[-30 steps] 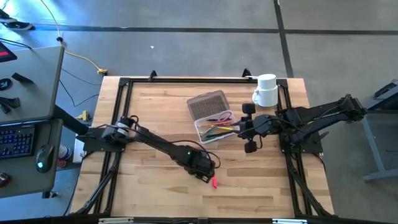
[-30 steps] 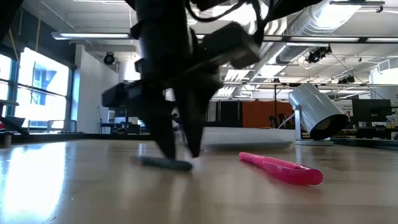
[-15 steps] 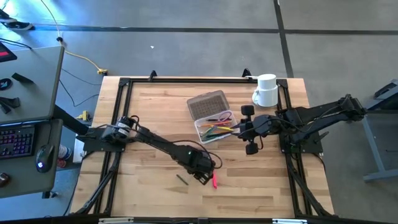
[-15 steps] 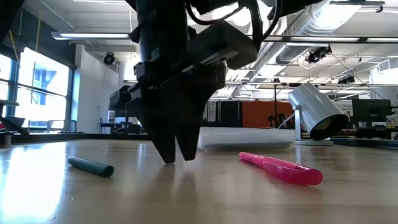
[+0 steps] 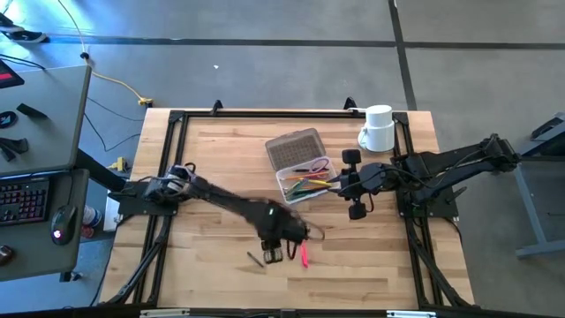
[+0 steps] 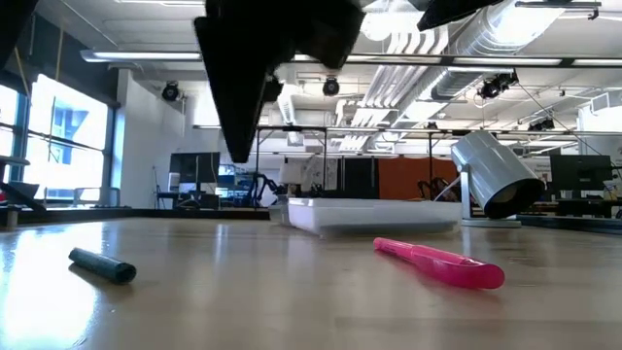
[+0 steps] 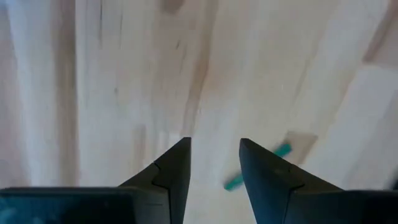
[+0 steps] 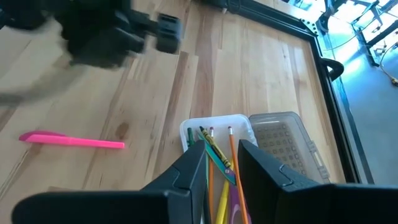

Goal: Pick & place school supplies into a supply box
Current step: Put the green crayon into the gray supply box

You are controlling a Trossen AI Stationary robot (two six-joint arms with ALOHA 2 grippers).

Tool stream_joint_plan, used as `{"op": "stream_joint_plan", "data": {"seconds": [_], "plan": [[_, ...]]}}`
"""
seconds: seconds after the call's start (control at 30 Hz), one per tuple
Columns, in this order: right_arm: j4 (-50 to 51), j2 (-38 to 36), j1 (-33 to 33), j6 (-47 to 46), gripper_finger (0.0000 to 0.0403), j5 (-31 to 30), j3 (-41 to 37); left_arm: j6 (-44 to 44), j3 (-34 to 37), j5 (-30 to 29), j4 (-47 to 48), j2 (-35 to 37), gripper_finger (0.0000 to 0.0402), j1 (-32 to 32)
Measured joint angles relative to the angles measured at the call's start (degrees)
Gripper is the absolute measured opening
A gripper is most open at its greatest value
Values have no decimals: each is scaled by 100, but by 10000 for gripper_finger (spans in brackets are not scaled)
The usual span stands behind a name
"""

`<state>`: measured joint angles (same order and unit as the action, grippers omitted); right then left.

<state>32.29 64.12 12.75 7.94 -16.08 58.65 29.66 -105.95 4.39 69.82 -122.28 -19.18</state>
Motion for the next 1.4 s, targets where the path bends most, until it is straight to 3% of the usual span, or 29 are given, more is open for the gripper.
{"op": "stream_joint_plan", "data": {"seconds": [0.17, 0.4, 0.53, 0.63, 0.77, 0.97, 1.27, 1.4], "plan": [[0, 0, 0, -5, 79, 0, 0, -454, 1, -835, 75, -19, 172, -693], [0, 0, 0, -35, 79, 13, 0, -311, 521, -572, -356, -55, 172, -1488], [-8, 0, -1, -36, 79, 6, 0, -1293, 771, -698, -972, -70, 172, -1712], [-19, 0, 0, -20, 79, 4, 0, -1922, 812, -1266, -967, -64, 172, -1721], [-31, 0, -2, -12, 79, 0, 0, -2041, 815, -1740, -923, -66, 172, -1606], [-34, 0, -1, -2, 79, 0, 0, -2043, 807, -1035, -989, -187, 172, -1265], [2, 0, -1, -13, 79, 2, 0, -2039, 791, -828, -858, -463, 172, -1120], [-2, 0, -2, -7, 79, 1, 0, -1981, 793, -1016, -878, -468, 172, -1120]]}}
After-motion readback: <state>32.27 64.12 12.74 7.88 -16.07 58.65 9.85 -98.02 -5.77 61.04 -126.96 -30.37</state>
